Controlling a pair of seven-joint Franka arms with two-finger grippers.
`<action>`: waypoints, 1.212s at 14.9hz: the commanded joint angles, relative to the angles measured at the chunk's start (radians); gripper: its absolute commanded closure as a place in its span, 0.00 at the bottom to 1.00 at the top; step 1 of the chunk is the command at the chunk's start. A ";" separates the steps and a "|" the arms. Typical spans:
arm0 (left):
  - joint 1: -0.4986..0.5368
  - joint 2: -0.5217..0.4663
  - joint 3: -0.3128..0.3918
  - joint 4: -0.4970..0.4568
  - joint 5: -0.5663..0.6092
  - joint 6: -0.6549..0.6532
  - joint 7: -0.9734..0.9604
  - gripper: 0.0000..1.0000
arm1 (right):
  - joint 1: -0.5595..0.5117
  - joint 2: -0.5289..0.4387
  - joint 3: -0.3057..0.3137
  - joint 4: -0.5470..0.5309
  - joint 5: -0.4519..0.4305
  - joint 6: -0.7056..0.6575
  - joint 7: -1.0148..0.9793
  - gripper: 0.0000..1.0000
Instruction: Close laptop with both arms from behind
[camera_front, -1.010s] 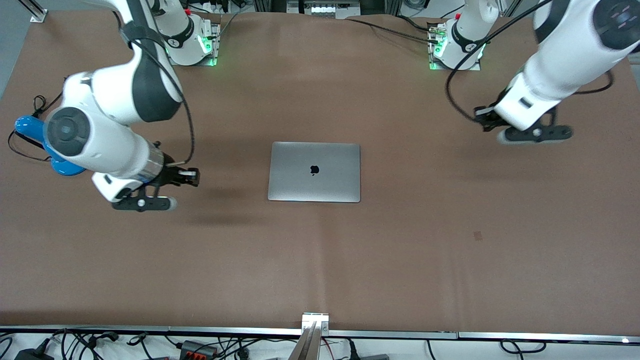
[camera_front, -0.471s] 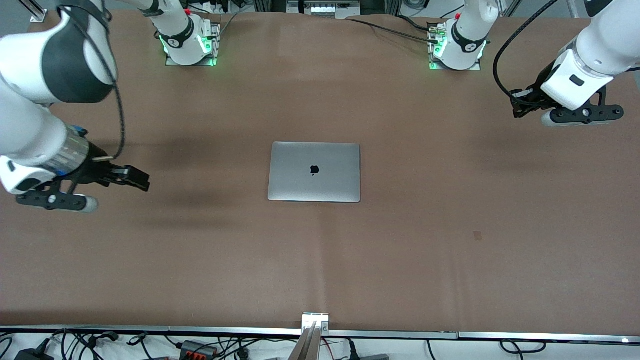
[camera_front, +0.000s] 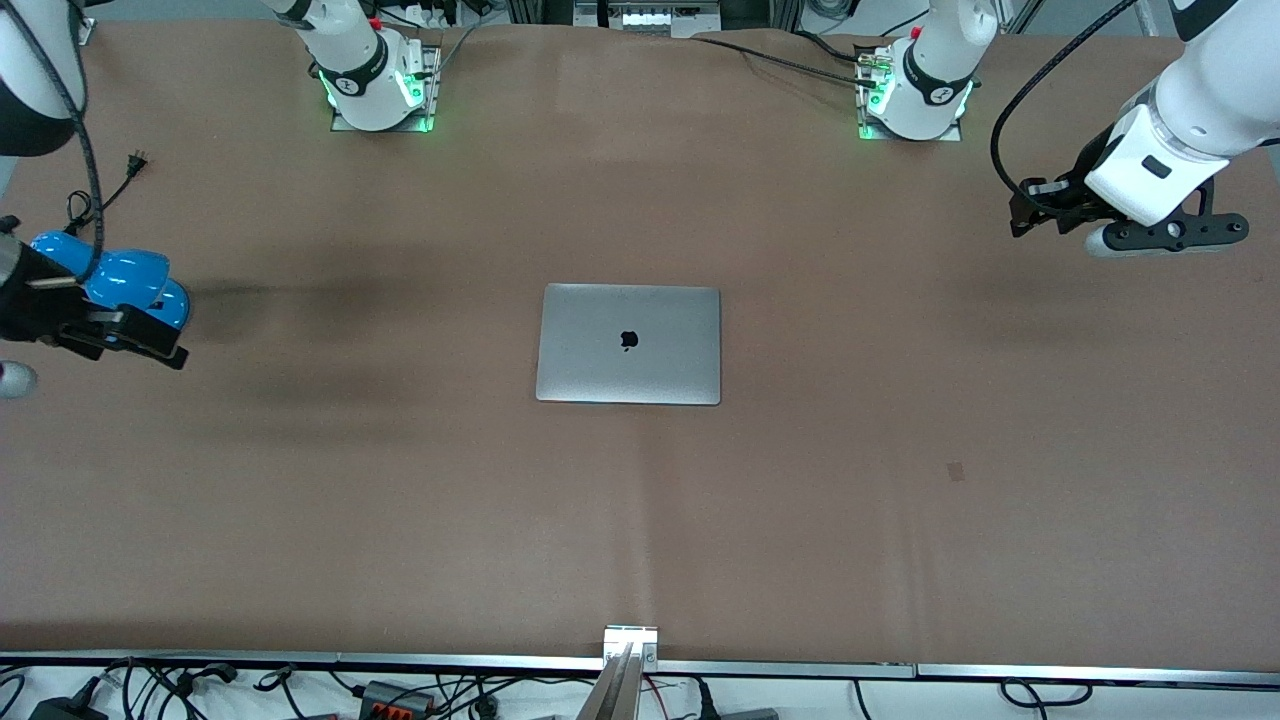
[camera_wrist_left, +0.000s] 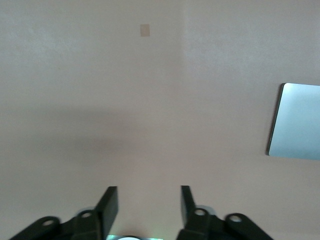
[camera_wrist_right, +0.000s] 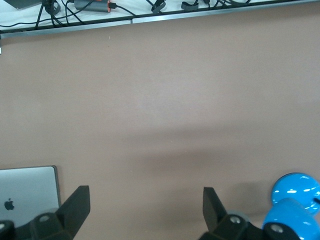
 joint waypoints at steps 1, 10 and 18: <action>-0.002 0.009 0.018 0.015 -0.016 0.001 0.012 0.00 | -0.024 -0.018 0.030 -0.010 -0.023 -0.014 -0.023 0.00; -0.001 -0.008 0.021 -0.020 -0.016 -0.003 0.012 0.00 | -0.022 -0.146 0.032 -0.189 -0.065 0.010 -0.024 0.00; -0.001 -0.021 0.033 -0.034 -0.018 0.001 0.016 0.00 | -0.021 -0.276 0.037 -0.324 -0.094 -0.003 -0.028 0.00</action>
